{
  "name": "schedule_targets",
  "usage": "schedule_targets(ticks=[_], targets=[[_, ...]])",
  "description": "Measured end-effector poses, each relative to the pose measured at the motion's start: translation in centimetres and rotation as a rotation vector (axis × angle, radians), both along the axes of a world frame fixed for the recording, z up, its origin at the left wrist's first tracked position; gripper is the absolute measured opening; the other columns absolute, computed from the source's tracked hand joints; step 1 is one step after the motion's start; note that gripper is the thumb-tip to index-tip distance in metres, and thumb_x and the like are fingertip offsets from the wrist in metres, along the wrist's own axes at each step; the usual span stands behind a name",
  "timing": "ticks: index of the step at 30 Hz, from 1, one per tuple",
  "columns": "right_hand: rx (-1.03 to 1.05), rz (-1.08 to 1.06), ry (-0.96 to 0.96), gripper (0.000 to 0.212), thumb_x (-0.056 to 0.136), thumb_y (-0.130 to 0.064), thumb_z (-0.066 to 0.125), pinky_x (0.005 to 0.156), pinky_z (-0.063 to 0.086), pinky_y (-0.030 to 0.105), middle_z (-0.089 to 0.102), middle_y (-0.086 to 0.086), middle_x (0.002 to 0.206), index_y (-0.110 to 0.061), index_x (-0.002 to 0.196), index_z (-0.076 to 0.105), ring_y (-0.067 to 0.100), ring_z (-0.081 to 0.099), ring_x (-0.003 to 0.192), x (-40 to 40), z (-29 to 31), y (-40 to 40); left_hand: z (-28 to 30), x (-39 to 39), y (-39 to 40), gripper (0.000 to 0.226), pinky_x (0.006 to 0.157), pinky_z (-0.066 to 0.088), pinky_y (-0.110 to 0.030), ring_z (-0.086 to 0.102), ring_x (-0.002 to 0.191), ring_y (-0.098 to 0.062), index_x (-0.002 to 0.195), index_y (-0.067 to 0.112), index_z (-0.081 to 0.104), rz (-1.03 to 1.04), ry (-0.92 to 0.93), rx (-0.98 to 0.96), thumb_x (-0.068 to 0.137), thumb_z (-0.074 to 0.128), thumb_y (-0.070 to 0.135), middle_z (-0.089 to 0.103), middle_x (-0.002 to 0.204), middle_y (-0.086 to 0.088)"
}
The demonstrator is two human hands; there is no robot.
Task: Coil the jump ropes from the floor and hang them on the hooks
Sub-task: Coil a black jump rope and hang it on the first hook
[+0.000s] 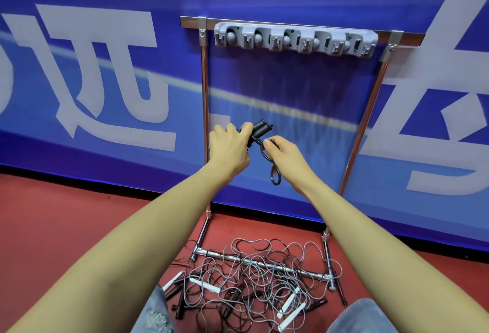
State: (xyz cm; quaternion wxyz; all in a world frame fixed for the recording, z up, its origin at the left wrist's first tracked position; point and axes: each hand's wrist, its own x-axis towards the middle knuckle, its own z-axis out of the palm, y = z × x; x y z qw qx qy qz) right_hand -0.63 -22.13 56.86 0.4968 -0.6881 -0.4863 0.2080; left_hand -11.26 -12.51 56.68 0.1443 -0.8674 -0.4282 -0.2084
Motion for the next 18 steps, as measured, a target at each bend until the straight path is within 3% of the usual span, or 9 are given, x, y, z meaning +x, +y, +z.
schedule_targets(ticks=[4, 8, 11, 15, 18], targets=[[0.082, -0.080, 0.106, 0.021, 0.098, -0.020, 0.048, 0.058, 0.047, 0.018, 0.062, 0.003, 0.079, -0.009, 0.094, 0.066, 0.010, 0.056, 0.064, 0.1, 0.0, 0.3, 0.3, -0.1, 0.2, 0.035, 0.063, 0.029, -0.035, 0.039, 0.075, -0.028, 0.118, 0.015, 0.038, 0.003, 0.016, 0.015, 0.086, 0.051, 0.021, 0.052, 0.095, -0.012], [0.152, -0.222, 0.292, 0.017, 0.096, -0.019, 0.055, 0.058, 0.036, 0.023, 0.052, -0.001, 0.066, -0.011, 0.090, 0.069, 0.012, 0.040, 0.059, 0.0, 0.1, 0.9, 0.1, -0.2, 0.2, 0.037, 0.063, 0.031, -0.035, 0.037, 0.074, -0.028, 0.120, 0.015, 0.038, 0.014, 0.000, -0.001, 0.086, 0.052, 0.022, 0.053, 0.094, -0.013], [0.178, -0.304, 0.447, 0.017, 0.095, -0.015, 0.054, 0.055, 0.032, 0.021, 0.053, -0.003, 0.065, -0.009, 0.088, 0.068, 0.010, 0.042, 0.057, -0.3, 0.4, 1.2, 0.0, -0.2, 0.1, 0.038, 0.063, 0.032, -0.035, 0.039, 0.075, -0.028, 0.121, 0.014, 0.038, 0.015, 0.011, 0.008, 0.087, 0.052, 0.023, 0.052, 0.095, -0.013], [0.183, -0.443, 0.635, 0.029, 0.094, -0.005, 0.049, 0.051, 0.028, 0.022, 0.056, 0.004, 0.072, -0.014, 0.069, 0.059, 0.012, 0.040, 0.054, 0.2, 0.4, 1.6, -0.1, -0.7, 0.7, 0.037, 0.062, 0.032, -0.035, 0.037, 0.073, -0.027, 0.120, 0.013, 0.038, 0.045, 0.020, 0.010, 0.088, 0.051, 0.024, 0.051, 0.093, -0.013], [0.209, -0.440, 0.741, 0.029, 0.093, 0.002, 0.047, 0.048, 0.028, 0.023, 0.055, 0.004, 0.071, -0.013, 0.069, 0.056, 0.012, 0.039, 0.055, 0.7, 0.4, 1.8, -0.5, -1.1, 1.1, 0.035, 0.062, 0.031, -0.035, 0.035, 0.072, -0.027, 0.119, 0.013, 0.039, 0.057, -0.011, -0.005, 0.088, 0.050, 0.023, 0.048, 0.089, -0.012]])
